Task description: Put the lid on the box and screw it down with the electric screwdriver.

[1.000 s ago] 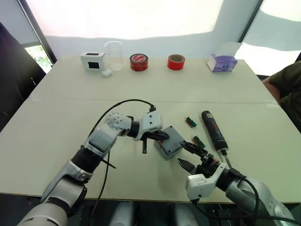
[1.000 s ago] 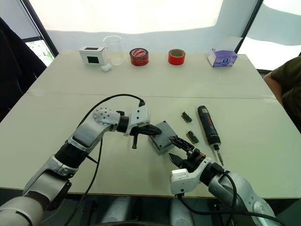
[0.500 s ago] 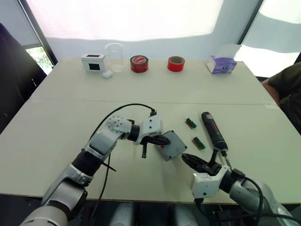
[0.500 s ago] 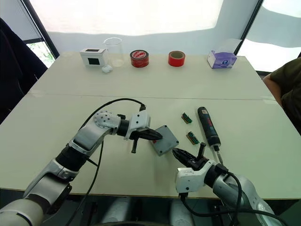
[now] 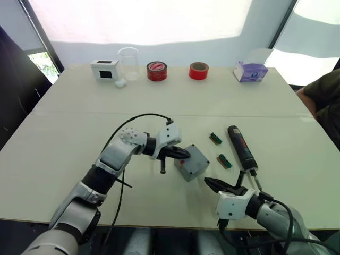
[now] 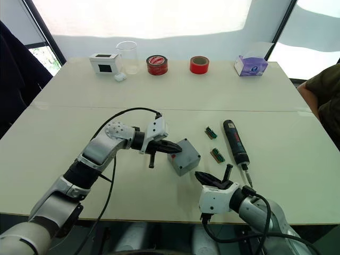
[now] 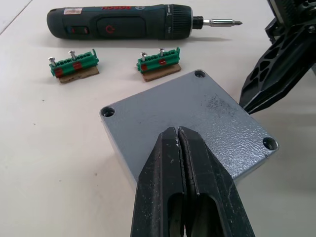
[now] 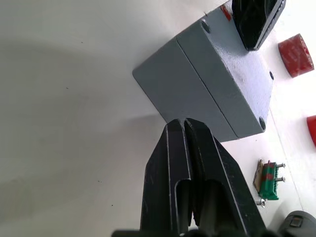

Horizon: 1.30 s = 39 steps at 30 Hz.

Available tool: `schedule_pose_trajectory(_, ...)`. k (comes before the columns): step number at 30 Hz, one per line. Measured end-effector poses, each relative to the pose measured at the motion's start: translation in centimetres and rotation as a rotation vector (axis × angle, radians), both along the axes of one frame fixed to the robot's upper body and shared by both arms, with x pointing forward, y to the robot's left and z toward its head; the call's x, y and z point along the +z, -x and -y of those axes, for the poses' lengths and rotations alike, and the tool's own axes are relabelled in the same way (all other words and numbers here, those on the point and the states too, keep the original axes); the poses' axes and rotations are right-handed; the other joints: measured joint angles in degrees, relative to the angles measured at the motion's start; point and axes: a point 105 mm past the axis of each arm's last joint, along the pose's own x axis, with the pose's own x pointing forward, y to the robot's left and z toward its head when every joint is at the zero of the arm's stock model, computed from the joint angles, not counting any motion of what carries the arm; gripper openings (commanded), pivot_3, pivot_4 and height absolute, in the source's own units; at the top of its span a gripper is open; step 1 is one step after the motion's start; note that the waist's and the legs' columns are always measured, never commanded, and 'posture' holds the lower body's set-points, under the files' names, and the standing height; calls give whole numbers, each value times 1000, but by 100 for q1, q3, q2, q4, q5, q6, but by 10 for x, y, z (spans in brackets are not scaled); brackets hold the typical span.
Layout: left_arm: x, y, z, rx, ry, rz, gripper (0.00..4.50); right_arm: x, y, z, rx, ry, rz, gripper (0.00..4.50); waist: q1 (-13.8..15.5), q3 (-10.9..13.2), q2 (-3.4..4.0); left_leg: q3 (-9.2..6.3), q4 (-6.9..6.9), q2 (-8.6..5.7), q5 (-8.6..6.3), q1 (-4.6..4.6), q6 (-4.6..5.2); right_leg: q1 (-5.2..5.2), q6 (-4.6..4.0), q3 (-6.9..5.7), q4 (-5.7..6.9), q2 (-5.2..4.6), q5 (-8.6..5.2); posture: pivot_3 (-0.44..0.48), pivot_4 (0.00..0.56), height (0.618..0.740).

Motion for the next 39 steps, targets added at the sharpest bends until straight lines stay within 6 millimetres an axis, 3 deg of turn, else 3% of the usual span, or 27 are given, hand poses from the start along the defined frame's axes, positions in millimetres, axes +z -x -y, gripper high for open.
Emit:
schedule_pose_trajectory(3,9,-7,-6,50,36,-57,0,-2,-1,-1,-28,-51,-71,53,1,4,2,-2,1,0,1,-35,0,-33,0,-1,4,1,2,0,150,740)
schedule_pose_trajectory(7,50,-34,-17,181,180,-91,0,4,-11,-5,-72,-142,-139,53,1,13,4,-2,14,-5,7,-82,-8,-87,17,-8,17,12,17,0,150,740)
schedule_pose_trajectory(9,56,-46,-23,239,183,-49,0,11,-14,-9,-65,-161,-148,53,1,12,6,-1,11,-6,6,-73,-7,-78,20,-9,15,16,18,0,150,740)
schedule_pose_trajectory(12,27,-57,-34,314,96,-53,0,12,-18,-11,-67,-165,-167,53,-5,14,8,0,4,-6,7,-73,-8,-84,23,-7,15,21,19,0,150,740)
schedule_pose_trajectory(15,-12,-53,-36,326,13,-105,0,13,-21,-14,-65,-162,-179,53,-5,36,4,2,3,-4,7,-76,-8,-89,23,-5,16,24,19,0,150,740)
schedule_pose_trajectory(16,-16,-50,-34,312,5,-108,0,13,-23,-15,-60,-156,-180,53,-5,39,3,2,3,-4,7,-77,-9,-89,23,-5,16,23,19,0,150,740)
schedule_pose_trajectory(20,-26,-36,-21,235,-3,-126,0,14,-30,-19,-33,-129,-175,53,-3,40,4,3,4,-5,7,-77,-9,-88,21,-3,15,19,19,0,150,740)
schedule_pose_trajectory(33,-26,-9,-50,288,-36,-173,0,2,-58,-22,-28,-93,-184,53,-1,46,15,3,0,-4,9,-77,-14,-92,21,0,16,10,20,0,150,740)
schedule_pose_trajectory(39,-23,-10,-56,342,-39,-173,0,1,-62,-25,-2,-88,-175,53,-14,46,15,4,-1,-8,10,-77,-15,-93,20,-2,16,8,20,0,150,740)
